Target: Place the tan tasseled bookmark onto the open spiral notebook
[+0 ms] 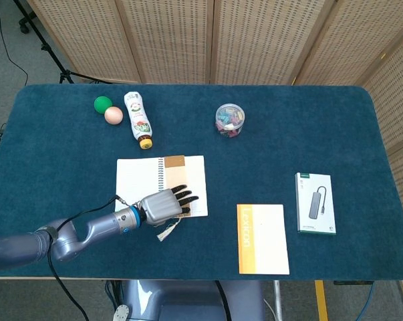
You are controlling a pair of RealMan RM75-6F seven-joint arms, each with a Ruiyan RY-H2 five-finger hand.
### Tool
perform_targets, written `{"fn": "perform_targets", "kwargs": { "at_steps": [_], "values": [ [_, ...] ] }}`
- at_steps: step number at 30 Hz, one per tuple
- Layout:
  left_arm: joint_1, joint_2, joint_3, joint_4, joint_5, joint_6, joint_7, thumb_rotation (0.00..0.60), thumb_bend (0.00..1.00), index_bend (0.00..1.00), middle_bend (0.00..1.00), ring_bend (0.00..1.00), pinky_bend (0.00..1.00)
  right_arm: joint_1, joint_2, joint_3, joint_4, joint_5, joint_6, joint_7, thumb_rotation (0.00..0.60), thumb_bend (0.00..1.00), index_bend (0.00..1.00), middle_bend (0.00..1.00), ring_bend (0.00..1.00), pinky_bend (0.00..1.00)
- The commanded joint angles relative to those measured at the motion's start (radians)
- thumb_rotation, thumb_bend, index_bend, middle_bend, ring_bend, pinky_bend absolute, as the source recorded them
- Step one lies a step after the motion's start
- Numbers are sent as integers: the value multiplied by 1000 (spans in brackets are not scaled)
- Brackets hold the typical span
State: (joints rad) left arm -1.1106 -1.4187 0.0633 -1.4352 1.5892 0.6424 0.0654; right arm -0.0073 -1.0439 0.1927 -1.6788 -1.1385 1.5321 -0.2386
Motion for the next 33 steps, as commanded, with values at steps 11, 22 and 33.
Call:
{"fn": "perform_targets", "kwargs": {
  "at_steps": [11, 22, 33],
  "values": [
    [-9, -89, -39, 50, -44, -26, 83, 600, 302, 274, 0, 0, 28, 0, 4, 3, 0, 8, -5, 7, 600, 0, 0, 0, 0, 0],
    [-3, -86, -41, 46, -66, -34, 107, 600, 302, 274, 0, 0, 28, -1, 8, 3, -2, 7, -6, 12, 600, 0, 0, 0, 0, 0],
    [6, -63, -31, 28, -57, -27, 93, 600, 302, 274, 0, 0, 28, 0, 5, 0, -3, 6, -4, 5, 600, 0, 0, 0, 0, 0]
  ]
}}
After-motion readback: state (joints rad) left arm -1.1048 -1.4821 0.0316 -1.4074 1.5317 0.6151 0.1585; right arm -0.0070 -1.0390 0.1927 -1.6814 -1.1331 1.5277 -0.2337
